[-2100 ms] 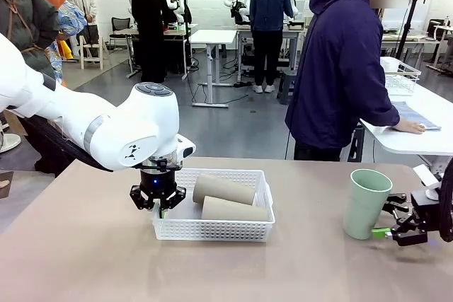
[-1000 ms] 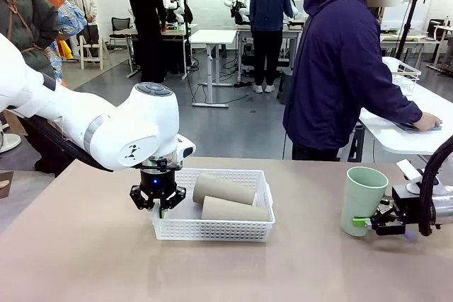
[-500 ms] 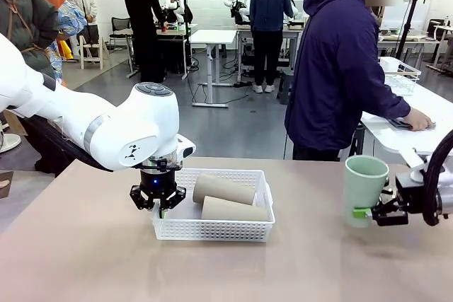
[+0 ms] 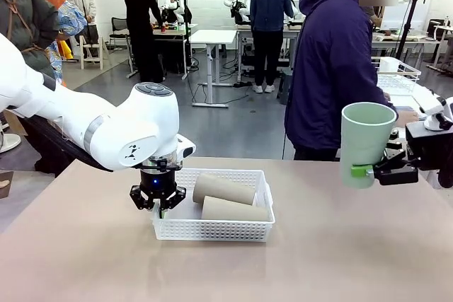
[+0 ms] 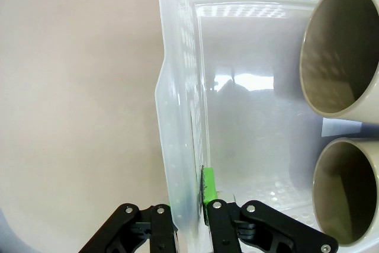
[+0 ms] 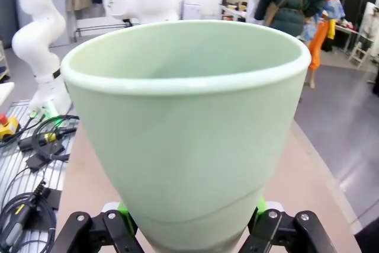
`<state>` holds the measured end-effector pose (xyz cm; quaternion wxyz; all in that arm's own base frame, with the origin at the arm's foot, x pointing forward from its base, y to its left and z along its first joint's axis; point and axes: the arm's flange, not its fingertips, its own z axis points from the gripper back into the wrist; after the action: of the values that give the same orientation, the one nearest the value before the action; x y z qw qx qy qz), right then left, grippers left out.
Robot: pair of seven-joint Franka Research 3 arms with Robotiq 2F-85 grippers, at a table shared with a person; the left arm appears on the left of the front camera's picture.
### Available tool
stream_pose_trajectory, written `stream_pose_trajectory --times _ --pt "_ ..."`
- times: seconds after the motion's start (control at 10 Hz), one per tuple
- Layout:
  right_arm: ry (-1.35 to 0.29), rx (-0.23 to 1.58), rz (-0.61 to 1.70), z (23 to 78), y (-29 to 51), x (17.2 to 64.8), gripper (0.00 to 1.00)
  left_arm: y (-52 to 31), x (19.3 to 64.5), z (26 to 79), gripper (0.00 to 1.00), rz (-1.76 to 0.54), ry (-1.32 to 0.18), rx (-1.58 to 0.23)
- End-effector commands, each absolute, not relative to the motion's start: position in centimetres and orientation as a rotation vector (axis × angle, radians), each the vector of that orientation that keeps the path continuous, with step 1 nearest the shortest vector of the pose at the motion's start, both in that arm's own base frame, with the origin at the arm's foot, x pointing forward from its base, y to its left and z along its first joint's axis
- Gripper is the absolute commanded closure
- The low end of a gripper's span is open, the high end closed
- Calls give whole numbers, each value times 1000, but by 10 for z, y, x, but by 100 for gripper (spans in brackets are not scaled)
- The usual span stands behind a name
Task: Clean and organize the cups into the basket.
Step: Pick up the Reusable plastic cup from the right side of the table and stack it inside the Organizing basket in the center of the table.
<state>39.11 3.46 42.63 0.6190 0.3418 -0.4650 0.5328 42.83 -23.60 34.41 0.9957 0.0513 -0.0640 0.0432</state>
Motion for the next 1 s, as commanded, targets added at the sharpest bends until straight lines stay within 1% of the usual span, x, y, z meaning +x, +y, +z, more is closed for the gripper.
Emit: stream_pose_trajectory --times 0.0,0.3,0.4,0.5,0.6,0.7,0.9 --pt "-1065 816 1257 424 35 390 100 -237 426 344 100 90 -137 119" --pt "-1065 816 1257 424 35 390 100 -237 426 344 100 90 -137 119" --pt "-1064 800 1236 424 36 390 19 -237 426 344 100 90 -137 119" --pt "-999 581 1325 461 80 387 19 -237 426 344 100 90 -137 119" --pt "-904 495 1336 483 115 398 19 -237 426 344 100 90 -137 119" --pt "-801 417 1346 493 148 413 19 -237 426 344 100 90 -137 119" --pt "-577 345 1341 484 212 445 19 -237 426 344 100 90 -137 119"
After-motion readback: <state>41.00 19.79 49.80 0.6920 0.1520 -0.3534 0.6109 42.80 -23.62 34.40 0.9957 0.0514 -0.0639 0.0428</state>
